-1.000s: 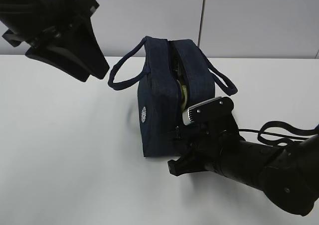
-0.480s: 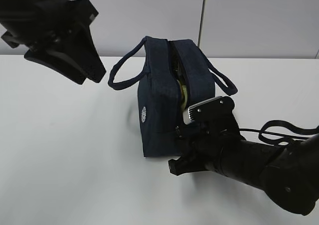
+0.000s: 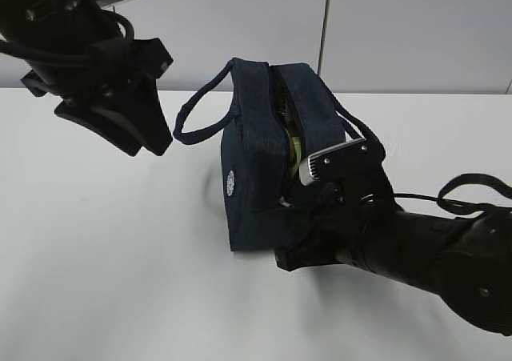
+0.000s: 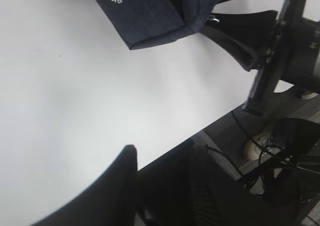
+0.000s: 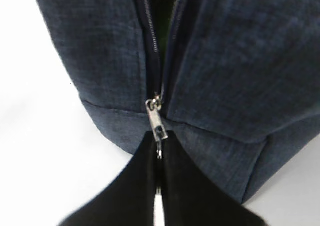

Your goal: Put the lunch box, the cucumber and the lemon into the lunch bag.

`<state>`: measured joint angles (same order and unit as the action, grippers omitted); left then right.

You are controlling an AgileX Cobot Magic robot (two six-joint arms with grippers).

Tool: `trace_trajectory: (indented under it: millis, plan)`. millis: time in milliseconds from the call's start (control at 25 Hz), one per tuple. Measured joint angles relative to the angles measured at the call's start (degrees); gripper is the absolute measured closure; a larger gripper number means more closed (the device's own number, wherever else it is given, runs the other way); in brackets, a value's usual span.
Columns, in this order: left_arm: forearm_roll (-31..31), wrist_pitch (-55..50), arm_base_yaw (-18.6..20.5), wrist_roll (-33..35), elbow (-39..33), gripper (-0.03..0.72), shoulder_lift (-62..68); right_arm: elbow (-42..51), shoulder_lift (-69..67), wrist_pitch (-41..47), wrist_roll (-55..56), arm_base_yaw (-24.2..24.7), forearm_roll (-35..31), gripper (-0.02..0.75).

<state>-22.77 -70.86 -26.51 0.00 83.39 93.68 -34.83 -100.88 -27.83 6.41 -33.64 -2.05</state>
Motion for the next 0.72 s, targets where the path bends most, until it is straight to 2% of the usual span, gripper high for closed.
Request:
trace_trajectory:
  millis: [280, 720]
  plan:
    - [2.3, 0.0, 0.0, 1.0, 0.0, 0.45, 2.5, 0.0, 3.7, 3.7, 0.0, 0.0, 0.1, 0.738]
    - [2.4, 0.2, 0.0, 2.4, 0.0, 0.45, 4.4, 0.0, 8.6, 7.1, -0.1, 0.0, 0.2, 0.738]
